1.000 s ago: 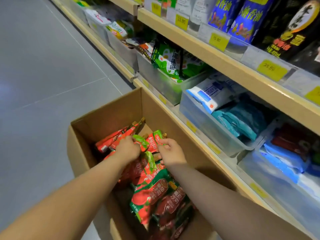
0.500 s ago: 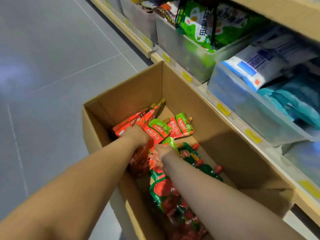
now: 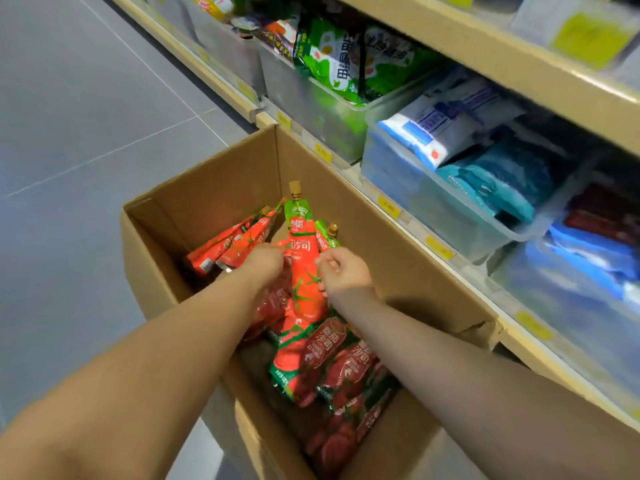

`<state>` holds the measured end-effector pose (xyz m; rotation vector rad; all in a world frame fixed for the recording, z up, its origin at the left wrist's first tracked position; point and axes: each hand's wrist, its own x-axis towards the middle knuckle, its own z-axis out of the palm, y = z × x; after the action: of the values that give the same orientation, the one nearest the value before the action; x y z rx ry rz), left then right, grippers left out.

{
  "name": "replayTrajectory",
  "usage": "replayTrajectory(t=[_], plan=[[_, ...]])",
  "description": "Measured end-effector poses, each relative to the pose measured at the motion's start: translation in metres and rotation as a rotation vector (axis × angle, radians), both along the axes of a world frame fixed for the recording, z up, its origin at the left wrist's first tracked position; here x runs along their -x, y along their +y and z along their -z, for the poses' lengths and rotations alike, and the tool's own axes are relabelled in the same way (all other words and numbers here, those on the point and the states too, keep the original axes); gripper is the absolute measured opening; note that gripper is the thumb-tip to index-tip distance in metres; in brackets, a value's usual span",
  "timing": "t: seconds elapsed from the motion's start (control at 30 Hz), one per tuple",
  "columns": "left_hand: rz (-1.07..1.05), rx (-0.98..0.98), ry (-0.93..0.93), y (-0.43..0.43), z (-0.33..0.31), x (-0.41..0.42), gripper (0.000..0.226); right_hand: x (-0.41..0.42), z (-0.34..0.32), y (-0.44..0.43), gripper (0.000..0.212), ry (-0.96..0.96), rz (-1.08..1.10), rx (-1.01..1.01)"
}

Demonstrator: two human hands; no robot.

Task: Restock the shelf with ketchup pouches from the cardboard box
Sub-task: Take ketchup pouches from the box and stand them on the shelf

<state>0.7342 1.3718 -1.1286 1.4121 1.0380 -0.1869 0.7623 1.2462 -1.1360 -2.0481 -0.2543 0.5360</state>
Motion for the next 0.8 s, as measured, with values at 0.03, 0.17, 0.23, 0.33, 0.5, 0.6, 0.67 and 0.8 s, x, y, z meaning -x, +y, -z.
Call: replayTrajectory(t=[0.03, 0.17, 0.23, 0.33, 0.5, 0.6, 0.67, 0.8], plan=[[0.021, 0.026, -0.047, -0.008, -0.005, -0.003, 0.023, -0.002, -0.009, -0.010, 0.027, -0.066, -0.001, -0.008], [0.178, 0.057, -0.249, -0.048, -0.039, -0.016, 0.024, -0.011, -0.045, -0.053, 0.014, -0.285, 0.038, -0.013], [0.185, 0.007, -0.347, -0.059, -0.051, -0.022, 0.020, -0.016, -0.065, -0.073, 0.012, -0.333, 0.104, -0.045], [0.188, -0.192, -0.460, -0.079, -0.077, -0.034, 0.017, -0.022, -0.099, -0.105, 0.010, -0.388, 0.218, -0.115], [0.310, -0.350, -0.626, -0.129, -0.125, -0.058, 0.017, -0.026, -0.151, -0.158, 0.018, -0.395, 0.375, -0.257], [0.329, -0.352, -0.716, -0.160, -0.154, -0.068, 0.027, -0.030, -0.179, -0.187, 0.017, -0.382, 0.436, -0.282], [0.341, -0.340, -0.774, -0.183, -0.174, -0.074, 0.025, -0.035, -0.196, -0.206, 0.017, -0.353, 0.471, -0.307], [0.337, -0.388, -0.827, -0.223, -0.206, -0.087, 0.024, -0.047, -0.218, -0.243, 0.023, -0.280, 0.553, -0.392]])
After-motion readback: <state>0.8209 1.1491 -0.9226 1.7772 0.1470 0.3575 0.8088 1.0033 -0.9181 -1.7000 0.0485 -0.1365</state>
